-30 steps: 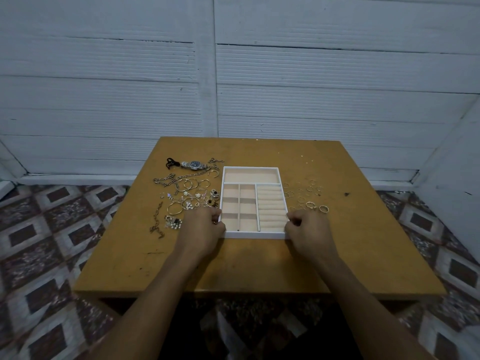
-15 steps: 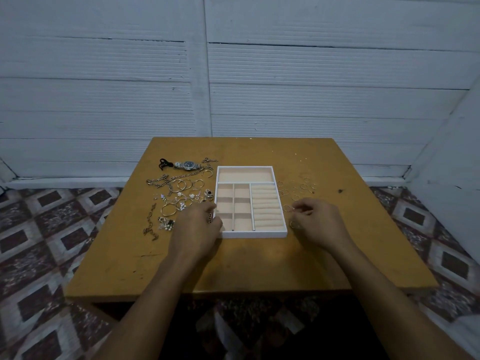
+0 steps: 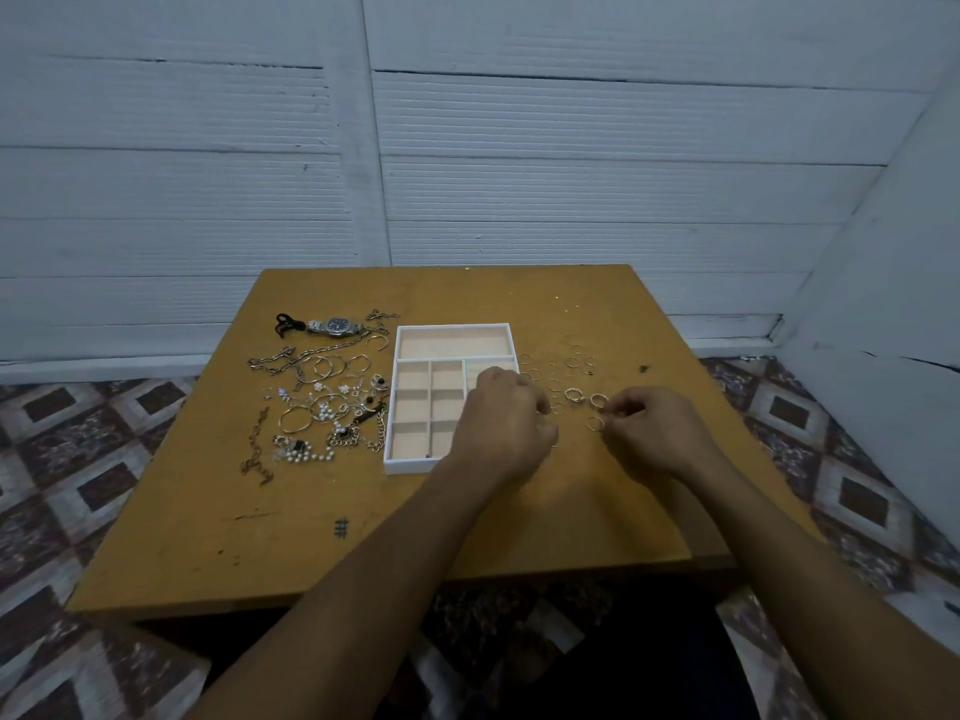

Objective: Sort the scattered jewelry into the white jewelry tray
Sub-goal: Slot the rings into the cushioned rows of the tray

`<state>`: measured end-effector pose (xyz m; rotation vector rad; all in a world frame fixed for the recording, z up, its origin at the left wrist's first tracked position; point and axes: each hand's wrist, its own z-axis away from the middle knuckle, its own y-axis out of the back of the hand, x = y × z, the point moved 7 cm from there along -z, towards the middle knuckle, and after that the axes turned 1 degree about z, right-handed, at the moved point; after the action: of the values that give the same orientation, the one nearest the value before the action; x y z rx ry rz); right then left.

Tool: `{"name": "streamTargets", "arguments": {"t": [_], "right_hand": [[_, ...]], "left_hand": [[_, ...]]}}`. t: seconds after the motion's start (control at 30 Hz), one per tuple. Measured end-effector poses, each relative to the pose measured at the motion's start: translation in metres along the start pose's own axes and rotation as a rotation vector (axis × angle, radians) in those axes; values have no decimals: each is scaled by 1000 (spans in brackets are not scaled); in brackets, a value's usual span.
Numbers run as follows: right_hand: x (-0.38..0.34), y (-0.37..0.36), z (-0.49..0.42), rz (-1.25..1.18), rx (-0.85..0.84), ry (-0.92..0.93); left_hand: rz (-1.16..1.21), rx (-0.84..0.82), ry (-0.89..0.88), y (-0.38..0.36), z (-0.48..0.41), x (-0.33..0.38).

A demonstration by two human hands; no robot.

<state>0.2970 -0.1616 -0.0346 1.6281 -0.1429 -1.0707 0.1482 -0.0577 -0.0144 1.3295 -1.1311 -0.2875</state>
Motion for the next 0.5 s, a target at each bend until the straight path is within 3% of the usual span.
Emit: {"name": "streamTargets", "arguments": {"t": [0.3,0.5], "right_hand": [[3,-2,0,14,0,1],[5,-5,1,29,-4,-21]], "left_hand": [[-368,-213,-41,-31,-11,16],[-409,-257,-3,-38,-17,11]]}}
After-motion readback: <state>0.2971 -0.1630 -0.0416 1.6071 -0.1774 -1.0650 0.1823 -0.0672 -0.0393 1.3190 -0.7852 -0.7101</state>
